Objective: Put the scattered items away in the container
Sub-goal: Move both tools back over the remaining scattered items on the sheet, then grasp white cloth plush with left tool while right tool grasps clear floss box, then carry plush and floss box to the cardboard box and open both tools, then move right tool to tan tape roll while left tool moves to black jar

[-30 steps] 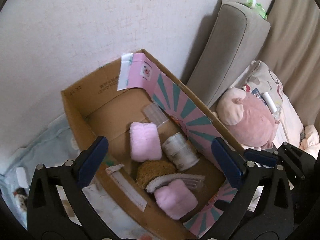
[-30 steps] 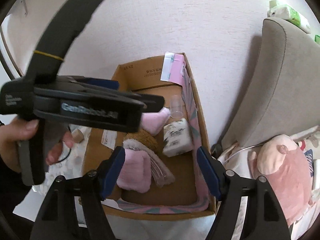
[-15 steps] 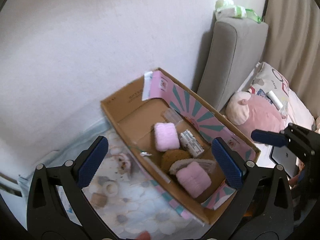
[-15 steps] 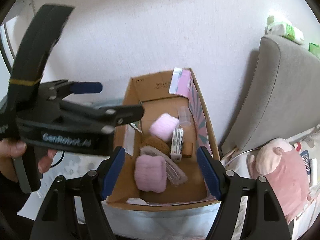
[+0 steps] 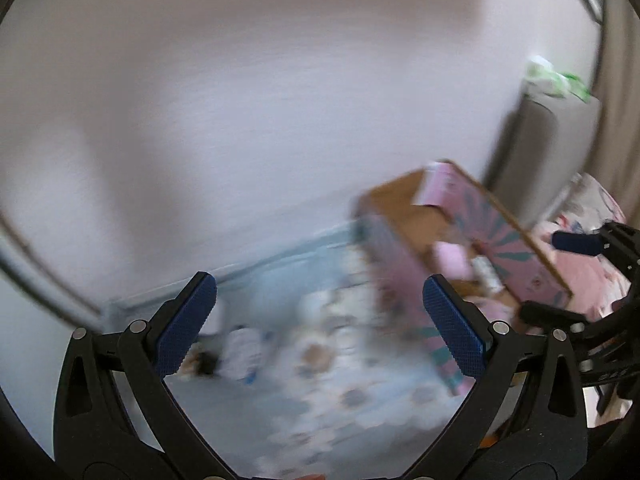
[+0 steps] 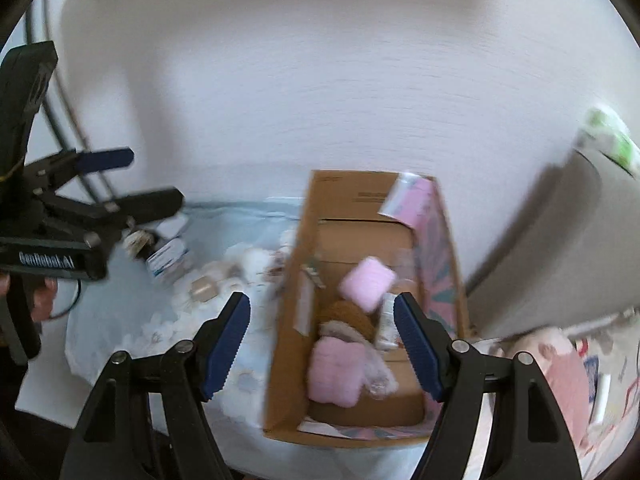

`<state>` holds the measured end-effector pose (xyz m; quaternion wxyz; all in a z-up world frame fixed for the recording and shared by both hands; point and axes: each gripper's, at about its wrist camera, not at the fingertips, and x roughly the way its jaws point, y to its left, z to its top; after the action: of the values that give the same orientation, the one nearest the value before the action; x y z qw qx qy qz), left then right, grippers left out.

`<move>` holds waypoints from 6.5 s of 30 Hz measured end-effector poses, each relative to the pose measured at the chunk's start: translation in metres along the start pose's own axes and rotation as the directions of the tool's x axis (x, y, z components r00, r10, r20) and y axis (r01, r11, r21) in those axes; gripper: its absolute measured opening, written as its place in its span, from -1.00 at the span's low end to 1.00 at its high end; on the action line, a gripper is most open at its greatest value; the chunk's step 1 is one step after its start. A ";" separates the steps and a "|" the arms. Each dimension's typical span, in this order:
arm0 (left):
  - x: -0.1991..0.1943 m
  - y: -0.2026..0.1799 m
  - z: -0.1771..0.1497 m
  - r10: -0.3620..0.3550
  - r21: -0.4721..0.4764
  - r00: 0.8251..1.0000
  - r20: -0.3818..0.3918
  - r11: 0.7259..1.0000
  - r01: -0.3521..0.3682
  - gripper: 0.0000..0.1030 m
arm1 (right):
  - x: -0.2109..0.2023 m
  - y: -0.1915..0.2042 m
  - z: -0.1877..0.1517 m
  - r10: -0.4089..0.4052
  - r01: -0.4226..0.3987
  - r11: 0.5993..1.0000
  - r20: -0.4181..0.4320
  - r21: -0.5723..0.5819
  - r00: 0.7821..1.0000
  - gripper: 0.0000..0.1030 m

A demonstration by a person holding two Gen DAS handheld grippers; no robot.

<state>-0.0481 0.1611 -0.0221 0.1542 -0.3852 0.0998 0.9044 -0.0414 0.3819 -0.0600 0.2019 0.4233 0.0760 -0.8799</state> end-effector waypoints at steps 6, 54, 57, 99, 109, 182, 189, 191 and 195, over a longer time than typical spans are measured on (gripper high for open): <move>-0.019 0.082 -0.012 0.110 -0.100 0.994 -0.003 0.989 -0.110 0.99 | 0.008 0.040 0.029 0.106 -0.104 0.992 0.039 -0.065 0.994 0.81; 0.165 0.207 -0.142 -0.100 -0.429 0.968 -0.229 0.903 -0.008 0.13 | 0.273 0.227 0.016 0.194 -0.357 0.794 -0.351 -0.492 0.916 0.99; 0.165 0.205 -0.141 -0.098 -0.429 0.969 -0.226 0.903 -0.009 0.05 | 0.273 0.227 0.018 0.188 -0.357 0.793 -0.360 -0.493 0.914 0.99; 0.045 0.030 0.053 -0.176 -0.146 0.984 -0.003 0.974 0.174 -0.40 | 0.043 0.045 0.118 0.172 -0.223 0.877 -0.155 -0.426 0.973 0.68; 0.097 -0.108 0.060 -0.320 -0.028 0.942 -0.104 0.947 0.319 -0.40 | 0.025 -0.043 0.052 0.119 -0.190 0.921 -0.218 -0.340 0.969 0.68; -0.001 0.144 -0.051 0.053 -0.335 0.999 -0.002 0.941 -0.051 0.99 | 0.040 0.098 0.067 0.247 -0.262 0.933 -0.087 -0.246 0.965 0.98; 0.059 0.144 -0.117 0.095 -0.312 0.995 -0.026 0.945 -0.098 0.99 | 0.090 0.124 0.034 0.183 -0.190 0.971 -0.058 -0.146 0.981 0.98; 0.082 0.143 -0.134 0.077 -0.296 0.996 -0.043 0.951 -0.086 0.98 | 0.108 0.129 0.021 0.170 -0.176 0.977 -0.065 -0.118 0.983 0.97; 0.119 0.140 -0.152 0.040 -0.282 0.997 -0.066 0.958 -0.057 0.89 | 0.146 0.143 -0.007 0.107 -0.111 0.990 -0.053 -0.089 0.993 0.92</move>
<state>-0.0749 0.0092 -0.2042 0.0722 -0.4277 -0.0169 0.9009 -0.0577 0.2122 -0.1724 0.2670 0.4382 0.0979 -0.8527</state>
